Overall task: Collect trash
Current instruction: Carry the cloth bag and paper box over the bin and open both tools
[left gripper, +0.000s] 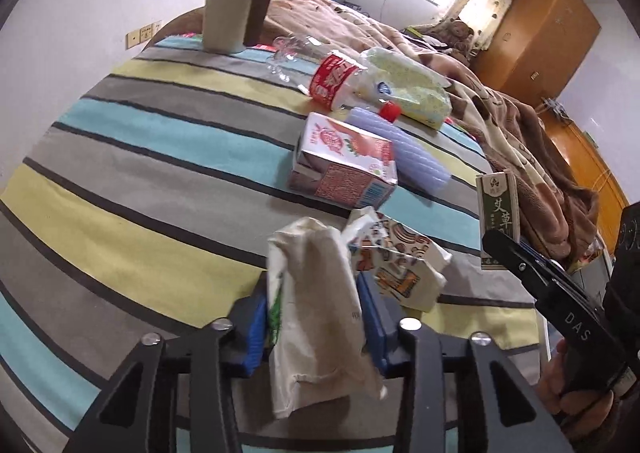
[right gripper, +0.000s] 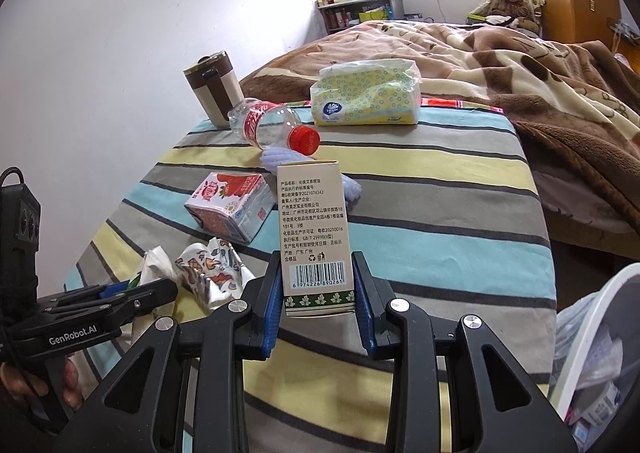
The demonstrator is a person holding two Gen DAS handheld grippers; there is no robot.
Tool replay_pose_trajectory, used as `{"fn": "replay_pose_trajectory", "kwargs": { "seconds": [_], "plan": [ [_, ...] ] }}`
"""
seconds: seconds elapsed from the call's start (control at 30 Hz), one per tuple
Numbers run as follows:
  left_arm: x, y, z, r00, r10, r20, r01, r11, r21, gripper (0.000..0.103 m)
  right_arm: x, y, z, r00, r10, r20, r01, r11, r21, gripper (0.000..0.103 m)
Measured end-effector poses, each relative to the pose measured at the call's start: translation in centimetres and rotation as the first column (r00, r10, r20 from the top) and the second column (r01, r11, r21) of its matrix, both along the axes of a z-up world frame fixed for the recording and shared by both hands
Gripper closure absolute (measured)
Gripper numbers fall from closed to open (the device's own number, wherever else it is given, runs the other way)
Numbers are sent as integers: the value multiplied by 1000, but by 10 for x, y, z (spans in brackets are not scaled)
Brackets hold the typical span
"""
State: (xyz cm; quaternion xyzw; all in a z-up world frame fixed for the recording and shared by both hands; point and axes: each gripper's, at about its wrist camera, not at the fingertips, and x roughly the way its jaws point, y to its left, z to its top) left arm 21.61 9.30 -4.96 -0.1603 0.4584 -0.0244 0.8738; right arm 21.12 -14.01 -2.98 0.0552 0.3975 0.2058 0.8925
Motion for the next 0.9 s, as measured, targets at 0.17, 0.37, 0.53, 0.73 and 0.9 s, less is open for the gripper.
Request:
{"fn": "replay_pose_trajectory", "kwargs": {
  "seconds": [0.17, 0.37, 0.53, 0.73, 0.9],
  "plan": [
    [-10, -11, 13, 999, -27, 44, 26, 999, 21, 65, -10, -6, 6, 1000, -21, 13, 21, 1000, 11, 70],
    [-22, -30, 30, 994, -73, 87, 69, 996, 56, 65, -21, -16, 15, 998, -45, 37, 44, 999, 25, 70],
    [-30, -50, 46, 984, -125, 126, 117, 991, 70, 65, -33, -30, 25, 995, -80, 63, 78, 996, 34, 70],
    [-38, -79, 64, 967, -186, 175, 174, 981, 82, 65, -53, -55, 38, 985, -144, 99, 140, 989, 38, 70],
    [-43, -108, 76, 948, -246, 204, 232, 968, 90, 65, -66, -79, 43, 972, -202, 120, 198, 979, 45, 70]
  ]
}}
